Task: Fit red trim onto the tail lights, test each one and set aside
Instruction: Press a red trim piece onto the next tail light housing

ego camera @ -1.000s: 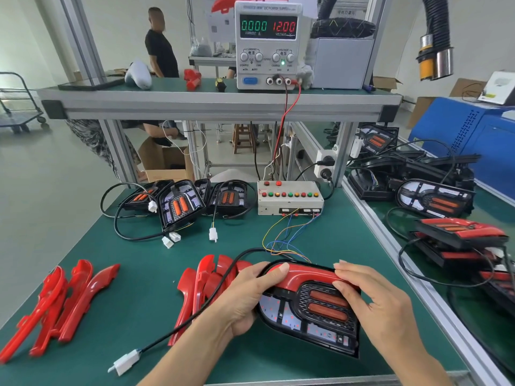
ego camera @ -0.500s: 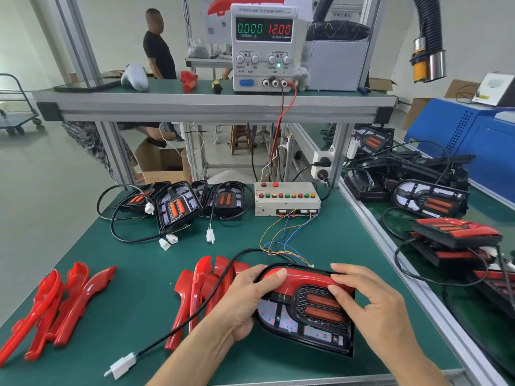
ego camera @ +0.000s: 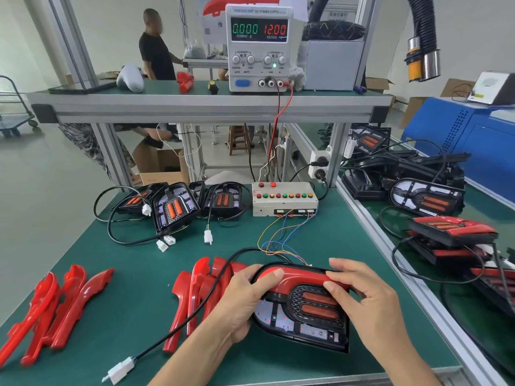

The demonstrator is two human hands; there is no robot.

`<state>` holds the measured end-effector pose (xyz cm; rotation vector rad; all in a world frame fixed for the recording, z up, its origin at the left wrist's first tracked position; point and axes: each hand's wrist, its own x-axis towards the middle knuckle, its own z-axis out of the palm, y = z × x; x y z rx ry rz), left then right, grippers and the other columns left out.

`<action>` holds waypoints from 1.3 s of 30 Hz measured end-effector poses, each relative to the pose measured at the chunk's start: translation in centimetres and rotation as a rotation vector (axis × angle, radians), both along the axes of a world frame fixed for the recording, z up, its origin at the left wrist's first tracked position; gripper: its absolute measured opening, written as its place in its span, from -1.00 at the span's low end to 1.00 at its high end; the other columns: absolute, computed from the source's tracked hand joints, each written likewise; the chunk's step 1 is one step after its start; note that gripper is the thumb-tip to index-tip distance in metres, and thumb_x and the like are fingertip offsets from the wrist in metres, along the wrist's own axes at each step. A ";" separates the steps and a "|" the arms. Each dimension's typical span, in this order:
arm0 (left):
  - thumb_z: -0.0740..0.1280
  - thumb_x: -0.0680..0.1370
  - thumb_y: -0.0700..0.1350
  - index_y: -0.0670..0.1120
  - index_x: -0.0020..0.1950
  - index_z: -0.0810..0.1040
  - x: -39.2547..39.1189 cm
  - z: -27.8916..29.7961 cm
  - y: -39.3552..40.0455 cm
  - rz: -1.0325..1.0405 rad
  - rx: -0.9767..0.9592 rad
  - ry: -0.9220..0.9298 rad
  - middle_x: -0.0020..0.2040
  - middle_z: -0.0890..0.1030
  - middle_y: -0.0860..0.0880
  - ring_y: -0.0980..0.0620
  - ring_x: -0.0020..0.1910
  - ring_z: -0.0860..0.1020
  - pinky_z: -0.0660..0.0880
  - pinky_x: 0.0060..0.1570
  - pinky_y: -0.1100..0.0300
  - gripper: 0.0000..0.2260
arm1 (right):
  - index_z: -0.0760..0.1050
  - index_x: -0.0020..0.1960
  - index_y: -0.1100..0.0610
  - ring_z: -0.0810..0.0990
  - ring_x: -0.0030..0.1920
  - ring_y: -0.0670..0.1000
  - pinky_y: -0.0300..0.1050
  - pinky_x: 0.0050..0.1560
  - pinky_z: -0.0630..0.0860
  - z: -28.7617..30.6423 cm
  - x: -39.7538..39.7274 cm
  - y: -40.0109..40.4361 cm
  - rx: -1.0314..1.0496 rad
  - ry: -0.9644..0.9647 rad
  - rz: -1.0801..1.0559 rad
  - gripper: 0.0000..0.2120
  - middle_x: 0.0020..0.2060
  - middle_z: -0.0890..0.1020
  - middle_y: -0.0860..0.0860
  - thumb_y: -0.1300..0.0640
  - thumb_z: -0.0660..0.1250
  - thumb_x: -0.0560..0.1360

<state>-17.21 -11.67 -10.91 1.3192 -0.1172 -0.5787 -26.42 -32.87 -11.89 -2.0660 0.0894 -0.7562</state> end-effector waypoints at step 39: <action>0.58 0.39 -0.12 -0.12 0.04 0.69 -0.3 0.3 0.1 -0.013 -0.103 -0.091 0.03 0.72 -0.22 -0.09 -0.04 0.68 0.61 -0.01 0.11 -0.74 | 0.66 0.16 0.12 0.68 0.18 0.21 0.19 0.33 0.50 0.5 0.0 0.7 0.845 0.310 0.238 -0.65 0.13 0.71 0.20 -0.08 0.39 0.51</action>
